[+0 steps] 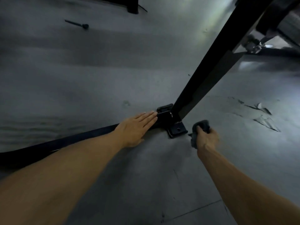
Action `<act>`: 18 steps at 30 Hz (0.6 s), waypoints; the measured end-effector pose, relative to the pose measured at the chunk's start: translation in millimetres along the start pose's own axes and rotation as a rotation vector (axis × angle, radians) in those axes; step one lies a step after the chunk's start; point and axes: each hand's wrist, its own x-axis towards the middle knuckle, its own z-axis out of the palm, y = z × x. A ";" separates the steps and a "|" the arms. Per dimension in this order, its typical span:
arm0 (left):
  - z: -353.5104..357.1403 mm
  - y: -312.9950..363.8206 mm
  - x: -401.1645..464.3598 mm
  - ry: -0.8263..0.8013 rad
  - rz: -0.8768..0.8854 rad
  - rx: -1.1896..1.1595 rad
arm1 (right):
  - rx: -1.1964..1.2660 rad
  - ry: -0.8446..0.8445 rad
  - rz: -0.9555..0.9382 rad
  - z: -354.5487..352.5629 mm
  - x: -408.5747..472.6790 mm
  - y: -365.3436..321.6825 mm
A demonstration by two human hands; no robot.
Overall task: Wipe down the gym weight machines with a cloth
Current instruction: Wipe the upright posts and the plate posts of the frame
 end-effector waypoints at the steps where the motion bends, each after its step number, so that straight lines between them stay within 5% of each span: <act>1: 2.5 -4.7 1.1 0.023 0.035 0.000 | -0.021 0.008 -0.012 8.1 -1.3 1.9; 4: 6.0 -19.7 5.6 0.096 0.132 -0.026 | -0.092 -0.046 -0.109 33.1 -11.9 2.0; 12: 27.1 -25.0 16.8 0.201 0.165 -0.056 | -0.880 -0.314 -0.983 54.2 -9.2 72.3; 18: 28.7 -25.4 18.2 0.239 0.149 -0.075 | -0.966 -0.276 -0.966 55.9 11.4 56.4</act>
